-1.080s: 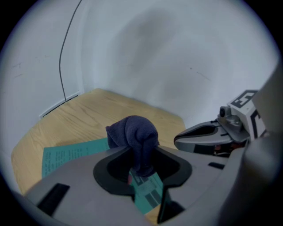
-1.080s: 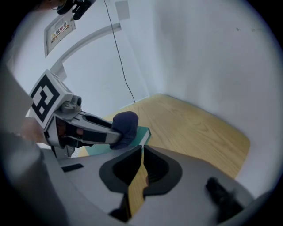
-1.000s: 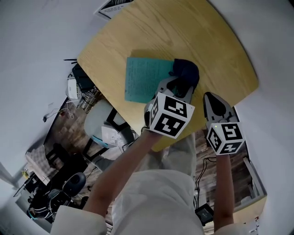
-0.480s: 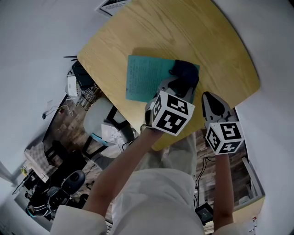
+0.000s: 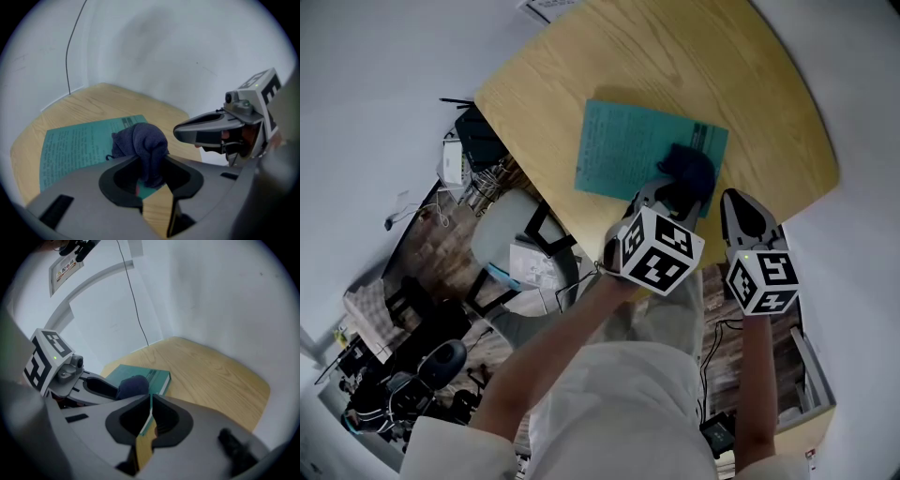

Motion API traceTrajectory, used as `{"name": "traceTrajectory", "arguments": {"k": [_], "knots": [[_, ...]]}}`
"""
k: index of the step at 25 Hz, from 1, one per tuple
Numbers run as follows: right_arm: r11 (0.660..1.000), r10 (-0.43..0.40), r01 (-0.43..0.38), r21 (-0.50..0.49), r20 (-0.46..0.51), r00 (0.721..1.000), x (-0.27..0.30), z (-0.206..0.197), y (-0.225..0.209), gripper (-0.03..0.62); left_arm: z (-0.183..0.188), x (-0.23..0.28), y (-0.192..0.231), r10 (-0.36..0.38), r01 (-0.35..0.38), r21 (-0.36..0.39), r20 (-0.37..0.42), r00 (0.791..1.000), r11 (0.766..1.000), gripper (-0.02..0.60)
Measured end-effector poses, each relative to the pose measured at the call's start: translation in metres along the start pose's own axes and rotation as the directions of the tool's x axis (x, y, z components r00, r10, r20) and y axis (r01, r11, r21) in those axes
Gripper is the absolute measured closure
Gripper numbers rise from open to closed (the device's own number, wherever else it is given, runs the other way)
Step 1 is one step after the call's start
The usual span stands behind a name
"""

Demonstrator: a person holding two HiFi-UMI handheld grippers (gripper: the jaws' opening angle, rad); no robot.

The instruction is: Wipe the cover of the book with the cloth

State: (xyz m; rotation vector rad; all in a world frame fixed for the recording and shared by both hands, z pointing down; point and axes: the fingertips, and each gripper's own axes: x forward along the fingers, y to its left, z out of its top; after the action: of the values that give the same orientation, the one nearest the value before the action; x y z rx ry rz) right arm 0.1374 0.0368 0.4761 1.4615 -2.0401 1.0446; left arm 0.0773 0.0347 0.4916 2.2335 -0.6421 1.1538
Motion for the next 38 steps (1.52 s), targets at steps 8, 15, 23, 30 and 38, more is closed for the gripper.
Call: {"name": "traceTrajectory", "arguments": {"k": [8,15,23,30,38], "knots": [[1.000,0.002,-0.002,-0.018,0.003,1.000,-0.007,-0.007,0.020,0.560,-0.032,-0.015,-0.021,-0.032,0.032,0.018,-0.015,0.999,0.999,0.437],[1.000,-0.007,0.007,-0.026,0.010,1.000,-0.021,-0.012,0.033,0.560,-0.053,-0.029,-0.044,-0.068,0.070,0.086,-0.024,0.997,0.994,0.437],[0.998,-0.015,0.017,-0.058,0.032,0.999,-0.041,-0.005,0.049,0.560,-0.056,-0.062,-0.056,-0.072,0.070,0.087,0.024,0.997,0.994,0.437],[0.995,-0.010,0.017,-0.098,0.071,0.997,-0.068,0.017,0.070,0.560,-0.048,-0.109,-0.052,-0.042,0.039,0.023,0.125,0.991,0.999,0.439],[0.991,0.020,-0.003,-0.133,0.129,0.991,-0.106,0.054,0.110,0.560,-0.033,-0.184,-0.032,0.040,-0.027,-0.051,0.268,0.963,0.998,0.439]]}}
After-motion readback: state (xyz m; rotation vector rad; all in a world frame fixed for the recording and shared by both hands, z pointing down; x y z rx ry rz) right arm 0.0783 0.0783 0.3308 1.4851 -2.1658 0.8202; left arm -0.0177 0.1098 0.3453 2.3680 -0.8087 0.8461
